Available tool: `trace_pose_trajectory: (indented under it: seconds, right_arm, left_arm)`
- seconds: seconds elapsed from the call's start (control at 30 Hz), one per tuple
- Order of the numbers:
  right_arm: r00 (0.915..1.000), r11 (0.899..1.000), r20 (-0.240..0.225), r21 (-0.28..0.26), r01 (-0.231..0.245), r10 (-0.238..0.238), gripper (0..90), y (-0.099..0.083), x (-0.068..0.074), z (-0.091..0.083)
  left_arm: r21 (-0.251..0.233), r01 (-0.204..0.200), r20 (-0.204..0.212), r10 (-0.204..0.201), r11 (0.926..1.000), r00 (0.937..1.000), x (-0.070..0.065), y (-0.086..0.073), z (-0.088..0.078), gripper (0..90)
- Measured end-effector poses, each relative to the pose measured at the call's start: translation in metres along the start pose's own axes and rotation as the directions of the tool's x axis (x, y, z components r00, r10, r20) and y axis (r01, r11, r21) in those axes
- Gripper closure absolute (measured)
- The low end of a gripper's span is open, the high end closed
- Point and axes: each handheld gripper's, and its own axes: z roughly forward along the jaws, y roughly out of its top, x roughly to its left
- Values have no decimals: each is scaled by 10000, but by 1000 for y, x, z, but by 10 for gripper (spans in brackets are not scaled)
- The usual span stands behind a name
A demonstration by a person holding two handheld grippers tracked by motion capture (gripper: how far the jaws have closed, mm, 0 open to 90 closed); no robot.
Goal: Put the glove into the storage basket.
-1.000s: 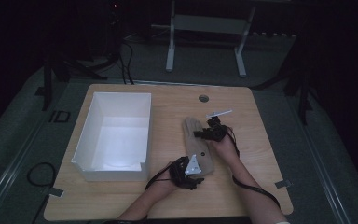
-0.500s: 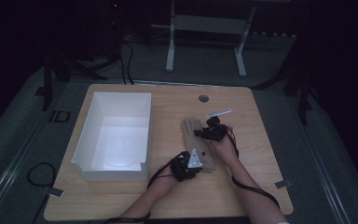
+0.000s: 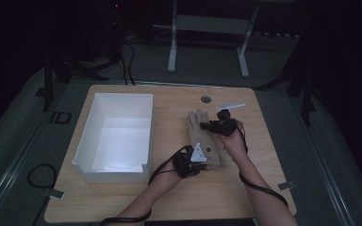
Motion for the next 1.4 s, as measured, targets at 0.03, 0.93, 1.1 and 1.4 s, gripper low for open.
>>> trace_pose_trajectory:
  seconds: [0.03, 0.93, 1.1, 1.4]
  right_arm:
    - [10000, 9999, -1, -101, -6, 6, 730, 2, 1, -4]
    - [9988, 9857, -262, -1648, 358, -407, 738, 70, 36, -63]
    - [9982, 9835, -330, -1756, 442, -508, 738, 81, 46, -61]
    - [9957, 9817, -471, -1771, 697, -792, 739, 97, 65, -53]
  left_arm:
    - [-34, -11, 13, 11, 10000, 10000, 0, 2, -3, 811]
    - [-301, -103, -448, 90, 9995, 9990, 20, 47, -80, 811]
    - [-313, -85, -570, 67, 9995, 9984, 25, 44, -93, 812]
    - [-218, -59, -903, 39, 9997, 9959, 31, 35, -115, 814]
